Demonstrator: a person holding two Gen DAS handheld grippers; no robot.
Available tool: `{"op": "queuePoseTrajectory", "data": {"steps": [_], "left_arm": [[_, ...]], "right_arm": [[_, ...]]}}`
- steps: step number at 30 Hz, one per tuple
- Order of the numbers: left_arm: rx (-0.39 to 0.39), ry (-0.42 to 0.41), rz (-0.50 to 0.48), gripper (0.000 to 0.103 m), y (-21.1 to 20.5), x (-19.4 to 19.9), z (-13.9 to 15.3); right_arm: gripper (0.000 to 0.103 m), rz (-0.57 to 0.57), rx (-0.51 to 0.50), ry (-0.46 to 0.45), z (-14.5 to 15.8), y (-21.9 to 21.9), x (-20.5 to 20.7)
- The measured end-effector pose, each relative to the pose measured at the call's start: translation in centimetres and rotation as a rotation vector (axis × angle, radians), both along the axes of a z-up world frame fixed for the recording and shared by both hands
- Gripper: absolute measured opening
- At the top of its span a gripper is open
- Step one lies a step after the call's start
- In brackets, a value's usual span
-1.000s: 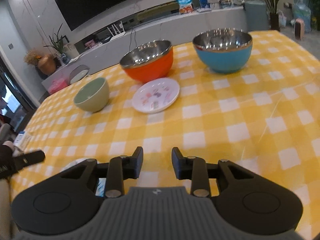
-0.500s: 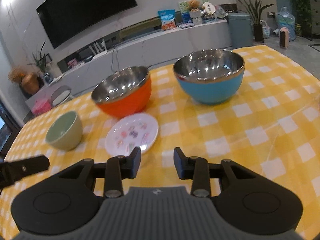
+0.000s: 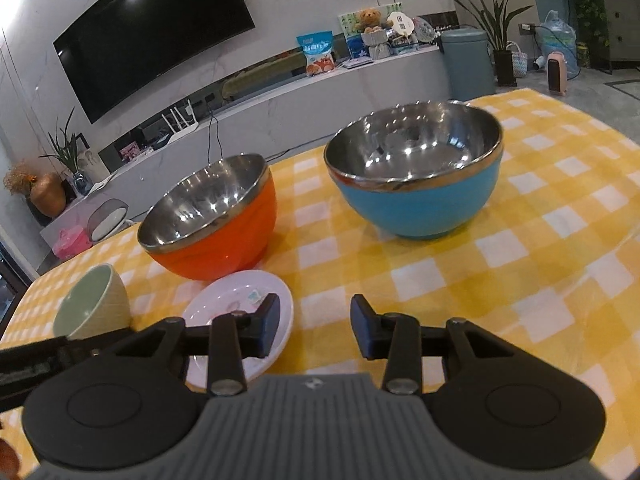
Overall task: Organize plates and bowls
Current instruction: 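Move both grippers to the small white sticker plate and grip its rim, then lift the sticker plate with both grippers and carry it over the Fruity plate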
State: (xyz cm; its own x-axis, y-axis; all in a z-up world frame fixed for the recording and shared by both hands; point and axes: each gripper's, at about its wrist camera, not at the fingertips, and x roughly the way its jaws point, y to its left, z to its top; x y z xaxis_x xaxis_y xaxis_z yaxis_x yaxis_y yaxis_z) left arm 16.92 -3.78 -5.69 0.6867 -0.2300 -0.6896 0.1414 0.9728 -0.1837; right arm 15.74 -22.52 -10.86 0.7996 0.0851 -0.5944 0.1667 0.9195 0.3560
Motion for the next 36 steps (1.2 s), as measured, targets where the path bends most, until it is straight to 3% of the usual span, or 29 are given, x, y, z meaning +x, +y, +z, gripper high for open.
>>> {"op": "queuePoseTrajectory", "data": {"steps": [6, 9, 11, 16, 29, 36], "left_arm": [[-0.012, 0.037, 0.015, 0.052, 0.0, 1.1, -1.5], [-0.015, 0.043, 0.006, 0.042, -0.2, 1.2, -1.9], [-0.015, 0.051, -0.006, 0.023, -0.4, 1.2, -2.1], [0.001, 0.047, -0.028, 0.008, -1.0, 1.0, -2.1], [0.032, 0.03, 0.009, 0.007, -0.2, -1.5, 0.7], [0.029, 0.024, 0.038, 0.007, 1.5, -4.2, 3.3]], "right_arm": [[0.026, 0.032, 0.014, -0.001, -0.6, 0.4, 0.6], [0.021, 0.045, 0.018, 0.003, -0.9, 0.6, 0.8], [0.015, 0.054, 0.019, 0.006, -1.1, 0.7, 0.8], [0.004, 0.084, 0.004, 0.009, -1.1, 1.3, 0.8], [0.003, 0.1, 0.013, 0.059, 0.7, 2.4, -0.3], [0.003, 0.156, 0.035, 0.027, 3.0, 3.3, -2.8]]}}
